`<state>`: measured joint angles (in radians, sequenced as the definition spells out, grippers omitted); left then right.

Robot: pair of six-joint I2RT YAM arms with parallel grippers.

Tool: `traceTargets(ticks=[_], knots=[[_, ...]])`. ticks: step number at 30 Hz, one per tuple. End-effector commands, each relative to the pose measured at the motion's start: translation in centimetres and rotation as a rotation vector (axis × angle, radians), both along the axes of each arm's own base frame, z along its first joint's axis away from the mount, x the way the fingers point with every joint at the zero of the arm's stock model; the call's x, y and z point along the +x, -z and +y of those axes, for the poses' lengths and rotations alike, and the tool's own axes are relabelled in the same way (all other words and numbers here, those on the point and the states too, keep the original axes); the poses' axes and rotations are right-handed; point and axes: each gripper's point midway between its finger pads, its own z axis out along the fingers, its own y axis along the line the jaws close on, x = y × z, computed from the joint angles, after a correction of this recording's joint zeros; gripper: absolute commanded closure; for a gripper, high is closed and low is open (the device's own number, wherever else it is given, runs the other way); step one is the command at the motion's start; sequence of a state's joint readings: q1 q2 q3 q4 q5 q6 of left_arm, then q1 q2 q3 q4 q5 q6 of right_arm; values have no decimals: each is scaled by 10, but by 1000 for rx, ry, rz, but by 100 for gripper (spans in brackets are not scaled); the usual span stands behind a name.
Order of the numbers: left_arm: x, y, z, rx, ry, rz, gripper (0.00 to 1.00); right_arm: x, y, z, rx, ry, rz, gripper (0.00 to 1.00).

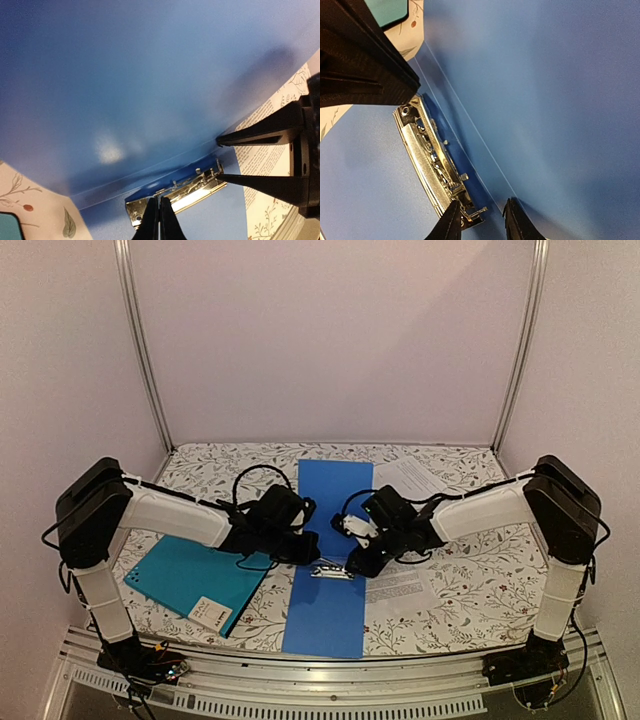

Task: Put the files into the folder
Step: Open the folder at the center of the board.

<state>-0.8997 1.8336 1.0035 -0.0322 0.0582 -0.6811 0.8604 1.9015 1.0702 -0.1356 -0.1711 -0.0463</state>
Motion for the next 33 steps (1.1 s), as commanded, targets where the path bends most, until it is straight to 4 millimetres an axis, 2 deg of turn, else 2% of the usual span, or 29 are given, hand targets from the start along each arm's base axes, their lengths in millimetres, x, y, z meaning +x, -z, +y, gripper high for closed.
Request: traceTargets(ticks=[1, 5, 9, 12, 18, 27, 33], knots=[[-17, 15, 4, 82, 38, 52, 100, -10, -15, -14, -10, 4, 30, 65], [-17, 1, -6, 59, 63, 18, 94, -12, -38, -23, 31, 41, 13, 63], [-18, -12, -19, 33, 96, -7, 89, -12, -51, -39, 39, 106, -3, 63], [-22, -14, -27, 20, 118, -5, 84, -11, -59, -53, 39, 151, -17, 63], [-33, -13, -54, -9, 214, -26, 72, -13, -63, -78, 26, 213, -27, 63], [-51, -7, -98, 8, 386, -69, 64, -19, -62, -101, 0, 271, -33, 64], [-63, -6, -111, 67, 498, -130, 56, -12, -55, -126, -37, 389, 6, 63]])
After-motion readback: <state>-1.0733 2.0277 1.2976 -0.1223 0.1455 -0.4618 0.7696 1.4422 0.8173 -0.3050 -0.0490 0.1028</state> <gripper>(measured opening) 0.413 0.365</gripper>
